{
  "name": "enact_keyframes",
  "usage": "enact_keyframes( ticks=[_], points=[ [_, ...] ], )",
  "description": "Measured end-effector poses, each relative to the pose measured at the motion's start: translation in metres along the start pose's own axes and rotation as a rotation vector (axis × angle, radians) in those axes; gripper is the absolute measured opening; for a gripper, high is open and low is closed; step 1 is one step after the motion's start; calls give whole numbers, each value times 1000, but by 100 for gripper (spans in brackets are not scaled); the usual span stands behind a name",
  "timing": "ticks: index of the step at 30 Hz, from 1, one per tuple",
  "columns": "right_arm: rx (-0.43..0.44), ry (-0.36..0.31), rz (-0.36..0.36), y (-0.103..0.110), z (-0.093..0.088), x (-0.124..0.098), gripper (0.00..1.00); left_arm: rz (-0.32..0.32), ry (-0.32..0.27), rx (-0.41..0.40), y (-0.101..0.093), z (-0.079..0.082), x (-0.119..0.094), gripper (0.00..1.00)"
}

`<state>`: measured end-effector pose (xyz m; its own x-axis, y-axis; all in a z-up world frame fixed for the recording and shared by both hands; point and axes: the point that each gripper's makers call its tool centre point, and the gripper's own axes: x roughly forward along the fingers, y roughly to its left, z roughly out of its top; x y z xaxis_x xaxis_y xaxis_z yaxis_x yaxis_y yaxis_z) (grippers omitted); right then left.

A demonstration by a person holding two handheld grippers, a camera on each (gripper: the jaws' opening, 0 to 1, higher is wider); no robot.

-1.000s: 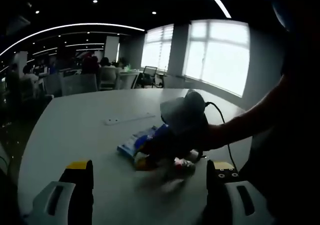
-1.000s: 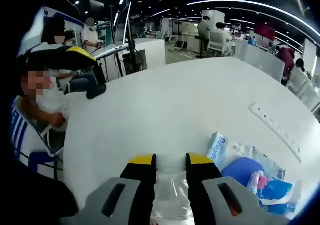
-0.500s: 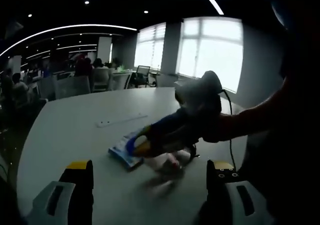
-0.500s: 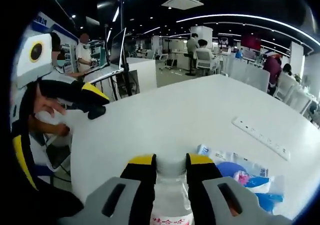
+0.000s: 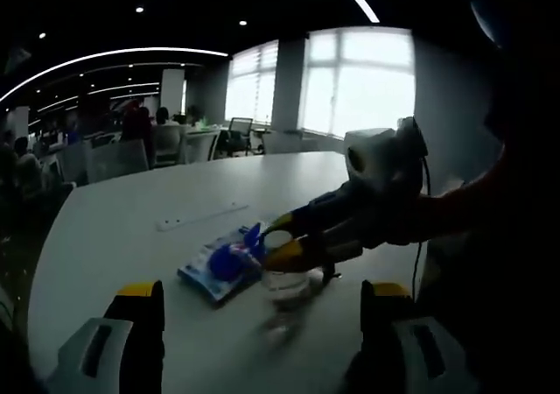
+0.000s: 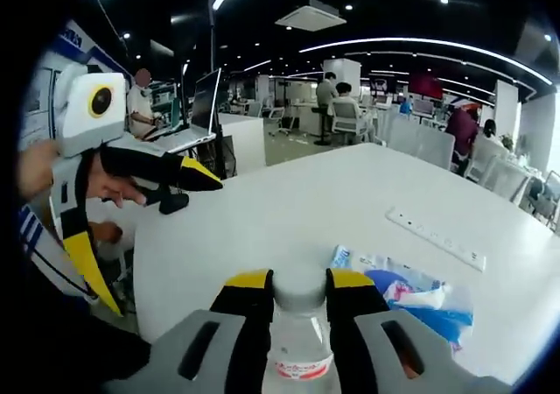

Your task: Arrange the tabletop items into an orderly group along one side of the table until the central work area is clear of visible clutter.

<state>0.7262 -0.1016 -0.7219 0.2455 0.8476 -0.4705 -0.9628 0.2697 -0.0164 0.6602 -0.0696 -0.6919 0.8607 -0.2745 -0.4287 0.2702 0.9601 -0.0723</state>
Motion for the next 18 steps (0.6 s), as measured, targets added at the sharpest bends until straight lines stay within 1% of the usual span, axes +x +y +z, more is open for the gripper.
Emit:
enact_keyframes(
  ticks=[4,14,16,18],
  points=[
    [12,1,-16,0,-7,-10,19,1,-5,3,0,1,-1,91],
    [47,4,-39,-5,-19,-27,19,-2,-16,9,-11,4,0,91],
    [48,2,-41,-5,-21,-29,19,-6,-14,13,-15,5,1,91],
    [36,4,-39,-3,-23,-30,19,-6,-11,12,-13,4,1,91]
  ],
)
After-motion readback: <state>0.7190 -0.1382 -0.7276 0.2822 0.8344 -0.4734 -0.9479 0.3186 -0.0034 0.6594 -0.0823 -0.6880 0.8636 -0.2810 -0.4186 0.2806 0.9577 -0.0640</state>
